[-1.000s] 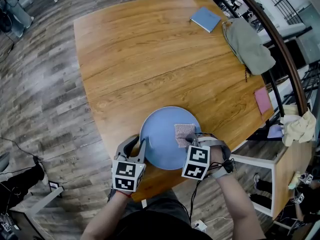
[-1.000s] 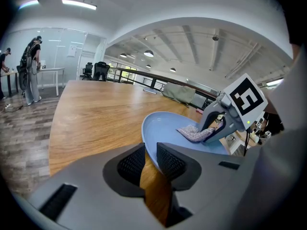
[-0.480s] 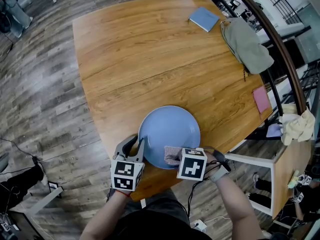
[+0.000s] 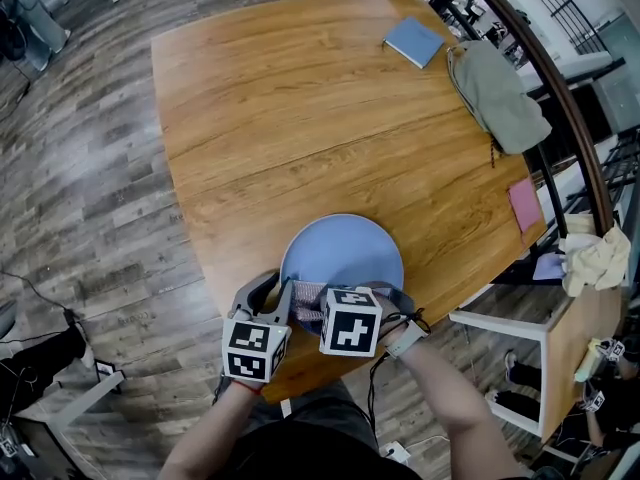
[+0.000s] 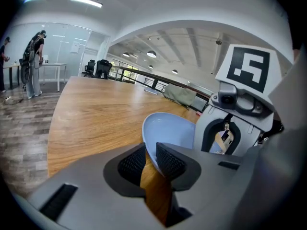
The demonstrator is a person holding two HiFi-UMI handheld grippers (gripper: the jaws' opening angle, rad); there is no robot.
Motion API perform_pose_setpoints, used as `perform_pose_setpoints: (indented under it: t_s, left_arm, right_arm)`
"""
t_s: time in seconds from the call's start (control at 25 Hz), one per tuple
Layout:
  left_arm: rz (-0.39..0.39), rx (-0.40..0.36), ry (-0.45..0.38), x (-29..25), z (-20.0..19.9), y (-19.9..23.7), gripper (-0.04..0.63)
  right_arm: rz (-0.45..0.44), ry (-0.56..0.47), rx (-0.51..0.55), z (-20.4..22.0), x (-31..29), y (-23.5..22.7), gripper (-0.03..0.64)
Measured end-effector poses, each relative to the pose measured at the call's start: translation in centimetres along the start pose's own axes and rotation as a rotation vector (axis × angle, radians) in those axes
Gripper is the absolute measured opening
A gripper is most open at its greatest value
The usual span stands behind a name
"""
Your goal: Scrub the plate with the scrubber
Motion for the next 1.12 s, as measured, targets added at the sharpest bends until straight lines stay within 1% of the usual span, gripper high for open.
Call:
perform_pose_setpoints:
  t_s: [0.16,0.24,0.28,0.36,0.44,0.52,0.68,0.84,1.0,1.12]
  left_arm:
    - [0.003,0.003,-0.012,0.0,-0.1,-0.1,0.067]
    - [0.004,0.0,-0.016,-0.1,0.0,-0.1,0.067]
    - [0.004,-0.001,-0.015,0.0,0.0,-0.1,0.067]
    - [0.005,-0.002,-0.014,0.1,0.1,0.0,0.067]
    - [0.007,-0.002,-0.014,0.1,0.1,0.0,0.067]
    - [0.008,-0.004,-0.01,0.0,0.2,0.1,0.067]
    - [0.003,-0.01,-0.014,0.0,-0.1,0.1,0.067]
    - [-0.003,-0.018,-0.01,-0.1,0.1,0.1,0.067]
    - [-0.009,-0.025,-0.009,-0.2,0.0,0.1,0.067]
    - [-0.016,-0.029,-0.004,-0.3,-0.1,0.0,0.067]
  right_arm:
    - [0.229,0.095,0.263,-0.9,-1.0,-1.5,0.084]
    - [0.333,0.129,0.336,-1.0,-1.2,-2.5,0.084]
    - [0.388,0.141,0.356,-0.8,-1.2,-3.2,0.084]
    - [0.496,0.159,0.363,-0.3,-1.1,-4.7,0.086]
    - [0.586,0.177,0.336,0.7,-0.8,-6.2,0.084]
    - [0.637,0.191,0.288,1.9,-0.4,-7.3,0.086]
    - [0.646,0.191,0.155,3.8,0.5,-8.1,0.085]
    - [0.632,0.19,0.043,5.7,1.1,-7.4,0.084]
    - [0.587,0.204,-0.029,7.2,1.4,-5.9,0.086]
    - [0.555,0.206,-0.06,7.9,1.5,-4.5,0.084]
Point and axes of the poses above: the fingertips, and each gripper's own axes: x backward along the fingers, y to its left, z out of its underside, the point moved 7 cm from there along x, backward along the fingers, and after that the axes turned 12 degrees about z, right-handed, at the moved point
